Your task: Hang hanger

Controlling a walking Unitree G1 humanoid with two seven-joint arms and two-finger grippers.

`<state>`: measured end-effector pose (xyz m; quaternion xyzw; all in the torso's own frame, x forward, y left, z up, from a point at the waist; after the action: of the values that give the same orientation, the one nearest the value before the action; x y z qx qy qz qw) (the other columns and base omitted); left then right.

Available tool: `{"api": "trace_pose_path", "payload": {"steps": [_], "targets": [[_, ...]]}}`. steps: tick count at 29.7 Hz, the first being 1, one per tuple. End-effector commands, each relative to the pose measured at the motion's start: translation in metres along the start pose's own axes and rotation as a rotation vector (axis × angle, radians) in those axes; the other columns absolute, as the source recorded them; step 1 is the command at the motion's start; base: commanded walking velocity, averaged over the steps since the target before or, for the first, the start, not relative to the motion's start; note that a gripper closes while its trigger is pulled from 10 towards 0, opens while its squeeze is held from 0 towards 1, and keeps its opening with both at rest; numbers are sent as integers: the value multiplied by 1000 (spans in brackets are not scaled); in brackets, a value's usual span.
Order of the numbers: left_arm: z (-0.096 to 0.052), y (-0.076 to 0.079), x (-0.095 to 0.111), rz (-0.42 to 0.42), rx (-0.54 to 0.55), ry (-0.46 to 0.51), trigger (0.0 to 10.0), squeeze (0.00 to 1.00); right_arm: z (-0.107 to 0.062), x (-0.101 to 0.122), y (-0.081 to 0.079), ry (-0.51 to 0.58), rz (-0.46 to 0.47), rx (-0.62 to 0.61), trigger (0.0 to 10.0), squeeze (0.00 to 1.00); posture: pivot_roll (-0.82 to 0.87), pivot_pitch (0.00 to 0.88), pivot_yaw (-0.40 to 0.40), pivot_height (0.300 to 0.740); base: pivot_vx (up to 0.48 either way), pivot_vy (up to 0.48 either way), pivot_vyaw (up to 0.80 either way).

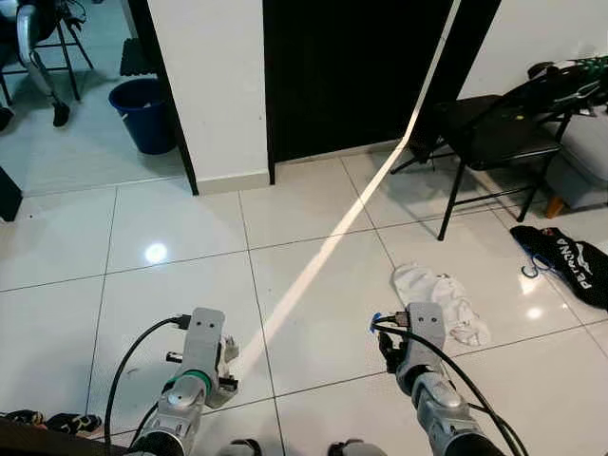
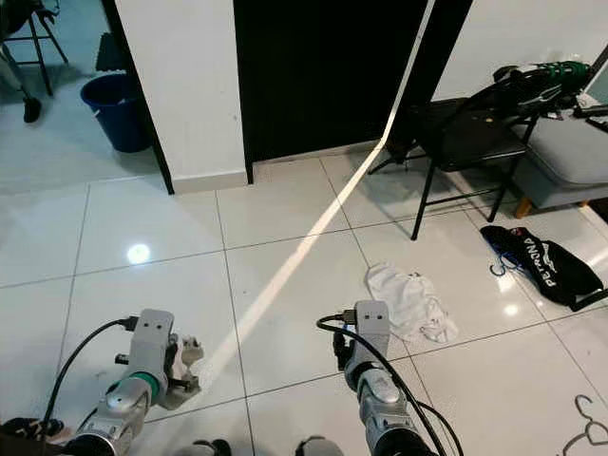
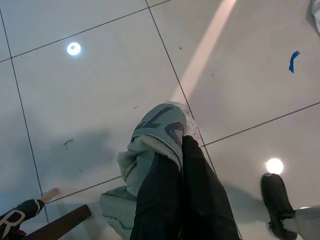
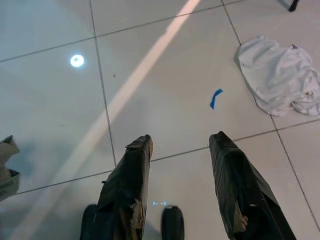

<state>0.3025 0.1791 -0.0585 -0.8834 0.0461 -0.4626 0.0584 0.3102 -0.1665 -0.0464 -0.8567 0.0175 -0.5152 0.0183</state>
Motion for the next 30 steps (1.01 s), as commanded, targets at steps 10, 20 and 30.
{"api": "trace_pose_path", "payload": {"steps": [10,20,30], "targets": [[0,-11,-1,-28,22,-12,10000,0,-2,-17,-11,-74,-12,-14,10000,0,13,73,36,740,0,0,0],[-3,-20,-9,-57,31,-12,10000,0,-2,-21,-36,-88,-15,54,10000,0,27,80,12,740,0,0,0],[-4,-25,-12,-70,3,-25,10000,0,-2,-18,-27,-75,22,49,10000,0,18,89,37,740,0,0,0]]}}
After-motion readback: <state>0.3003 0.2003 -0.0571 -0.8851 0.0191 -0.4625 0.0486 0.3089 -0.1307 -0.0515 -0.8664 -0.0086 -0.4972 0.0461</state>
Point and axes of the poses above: a point about 5 cm out from each wrist's last joint towards the gripper, its own z axis pointing out of the wrist towards the gripper, its own x axis along the axis of the wrist's last joint, y = z × x, the point moved 5 cm from there along z, pointing out of the wrist towards the gripper, and after that the axes turned 1 degree about -z, right-handed, at the moved point
